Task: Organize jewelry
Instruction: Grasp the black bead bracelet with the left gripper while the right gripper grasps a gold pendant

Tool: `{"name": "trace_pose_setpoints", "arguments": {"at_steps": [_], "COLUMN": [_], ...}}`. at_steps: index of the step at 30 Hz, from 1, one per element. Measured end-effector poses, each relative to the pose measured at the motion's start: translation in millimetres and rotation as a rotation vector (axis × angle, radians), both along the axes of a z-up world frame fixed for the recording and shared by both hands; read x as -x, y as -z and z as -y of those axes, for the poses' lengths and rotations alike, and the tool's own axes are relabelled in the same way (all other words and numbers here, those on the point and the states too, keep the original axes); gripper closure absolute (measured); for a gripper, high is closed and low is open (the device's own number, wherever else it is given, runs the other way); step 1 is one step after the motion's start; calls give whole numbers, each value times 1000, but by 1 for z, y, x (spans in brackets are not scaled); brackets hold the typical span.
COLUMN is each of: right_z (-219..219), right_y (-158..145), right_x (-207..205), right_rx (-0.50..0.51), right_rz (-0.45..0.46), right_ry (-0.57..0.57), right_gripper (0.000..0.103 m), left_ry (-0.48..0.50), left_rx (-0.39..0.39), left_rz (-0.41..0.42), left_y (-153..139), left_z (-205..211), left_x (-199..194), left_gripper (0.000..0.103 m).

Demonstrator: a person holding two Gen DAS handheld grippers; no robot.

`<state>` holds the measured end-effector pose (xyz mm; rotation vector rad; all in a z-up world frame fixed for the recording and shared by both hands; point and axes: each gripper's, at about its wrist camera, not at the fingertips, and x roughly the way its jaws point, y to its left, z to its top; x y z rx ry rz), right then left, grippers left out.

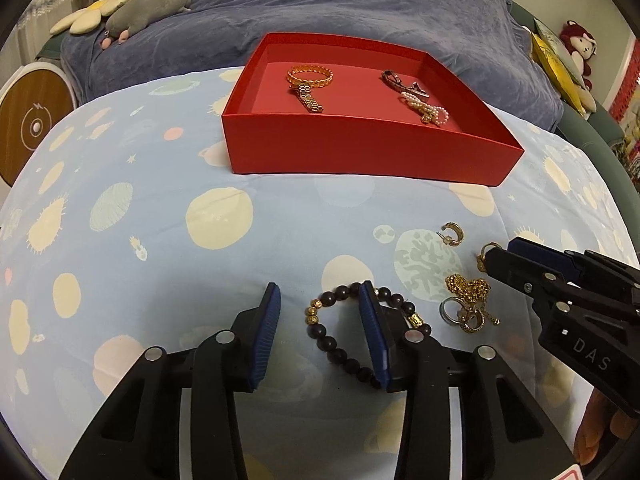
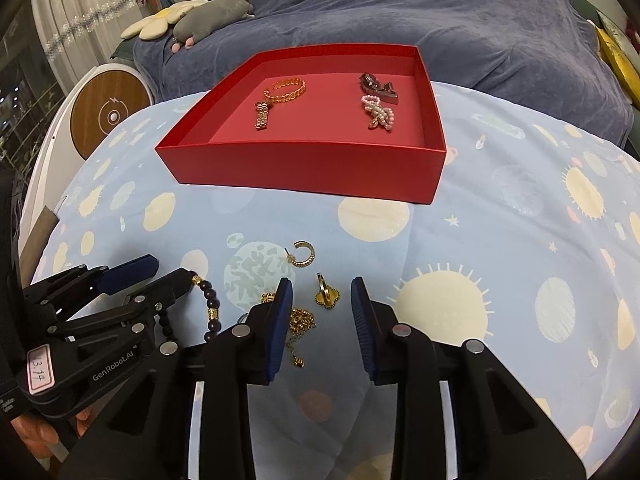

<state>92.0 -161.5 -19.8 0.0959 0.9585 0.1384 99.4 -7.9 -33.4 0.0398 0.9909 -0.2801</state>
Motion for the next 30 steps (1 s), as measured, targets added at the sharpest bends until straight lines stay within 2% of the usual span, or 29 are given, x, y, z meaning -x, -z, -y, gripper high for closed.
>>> {"name": "trace_pose_setpoints", "arguments": {"at_steps": [3, 8, 10, 30], "right_z": [-2, -5, -5, 11], "right_y": [6, 11, 10, -13], "right_x": [-3, -3, -3, 4], "right_rx": [7, 23, 27, -1], "right_rz": [-14, -21, -22, 30], "right_ry": [-2, -9, -9, 30], "right_gripper": [82, 88, 92, 92], "left_ry": [13, 22, 26, 41], "left_rx": [3, 26, 34, 110], "left_rz": [-1, -15, -20, 10], "left_y": [1, 1, 0, -27], "left_z": [1, -2, -3, -12], "left_x": [2, 3, 3, 12], "left_gripper": [87, 93, 100, 100]}}
